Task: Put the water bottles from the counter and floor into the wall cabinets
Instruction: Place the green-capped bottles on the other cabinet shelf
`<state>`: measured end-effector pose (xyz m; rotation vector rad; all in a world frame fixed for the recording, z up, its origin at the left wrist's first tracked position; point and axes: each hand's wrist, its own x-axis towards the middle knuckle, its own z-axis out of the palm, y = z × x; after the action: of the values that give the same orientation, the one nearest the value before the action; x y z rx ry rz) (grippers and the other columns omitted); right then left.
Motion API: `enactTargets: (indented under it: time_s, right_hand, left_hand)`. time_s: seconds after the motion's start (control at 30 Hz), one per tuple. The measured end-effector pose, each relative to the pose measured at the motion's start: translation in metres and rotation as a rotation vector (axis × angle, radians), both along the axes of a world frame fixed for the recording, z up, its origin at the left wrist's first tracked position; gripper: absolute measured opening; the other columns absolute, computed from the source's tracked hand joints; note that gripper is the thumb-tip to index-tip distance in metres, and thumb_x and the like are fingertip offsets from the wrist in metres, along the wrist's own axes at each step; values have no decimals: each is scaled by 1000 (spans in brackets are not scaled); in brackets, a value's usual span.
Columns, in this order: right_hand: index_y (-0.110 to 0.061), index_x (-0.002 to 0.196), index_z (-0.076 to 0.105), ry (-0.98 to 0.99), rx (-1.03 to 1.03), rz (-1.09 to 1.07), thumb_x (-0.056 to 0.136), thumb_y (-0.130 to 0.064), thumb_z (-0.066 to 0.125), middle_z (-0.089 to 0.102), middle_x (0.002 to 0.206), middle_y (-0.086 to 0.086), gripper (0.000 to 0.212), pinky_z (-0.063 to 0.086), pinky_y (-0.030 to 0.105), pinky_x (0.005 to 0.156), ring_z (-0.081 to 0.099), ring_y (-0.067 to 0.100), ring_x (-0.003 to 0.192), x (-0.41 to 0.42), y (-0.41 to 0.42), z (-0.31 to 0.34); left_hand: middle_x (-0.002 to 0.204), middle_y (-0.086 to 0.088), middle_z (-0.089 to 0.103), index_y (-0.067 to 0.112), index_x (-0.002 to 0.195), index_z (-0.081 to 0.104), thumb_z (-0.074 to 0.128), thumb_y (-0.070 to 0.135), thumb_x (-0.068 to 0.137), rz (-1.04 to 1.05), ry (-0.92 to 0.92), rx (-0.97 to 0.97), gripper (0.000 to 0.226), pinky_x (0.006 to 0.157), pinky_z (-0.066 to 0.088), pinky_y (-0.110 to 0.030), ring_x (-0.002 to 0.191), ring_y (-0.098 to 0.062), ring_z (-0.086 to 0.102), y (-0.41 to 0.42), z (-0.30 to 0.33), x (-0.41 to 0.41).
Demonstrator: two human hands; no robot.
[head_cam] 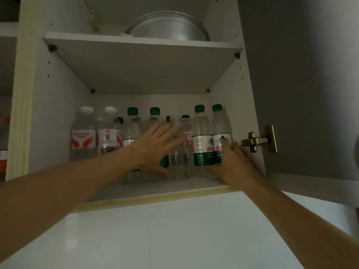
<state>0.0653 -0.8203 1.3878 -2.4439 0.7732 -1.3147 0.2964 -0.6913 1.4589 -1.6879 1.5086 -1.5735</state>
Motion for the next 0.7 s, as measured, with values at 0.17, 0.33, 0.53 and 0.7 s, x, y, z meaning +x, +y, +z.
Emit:
enactTargets:
  time_s: [0.17,0.33,0.53,0.7]
  right_hand:
    - [-26,136,47,-34,18,24,83,-31,79,57,128,5,62,52,44,98,58,24,116,0,-2,0]
    - [-25,135,48,-33,22,10,83,-34,77,56,127,7,60,52,49,99,57,26,115,0,-1,0]
    - [-25,137,47,-54,21,-6,85,-26,76,55,128,7,59,52,48,98,56,27,117,2,-3,0]
    - [-24,135,51,-81,14,15,88,-13,70,61,128,4,53,53,47,99,58,25,120,2,-5,0]
  left_hand:
    - [165,-22,-5,19,158,-16,34,100,64,-29,-20,-20,133,122,0,-57,152,-43,1,-6,-3,5]
    - [165,-22,-8,20,157,-18,31,98,69,-37,-18,-10,128,122,7,-56,152,-42,-1,-5,-7,13]
    - [165,-20,8,21,160,6,21,88,83,-214,94,-117,104,122,15,-54,151,-38,13,-2,4,-14]
    - [157,-15,31,16,155,24,48,64,94,-471,674,-369,82,112,36,-44,141,-30,34,-37,43,-53]
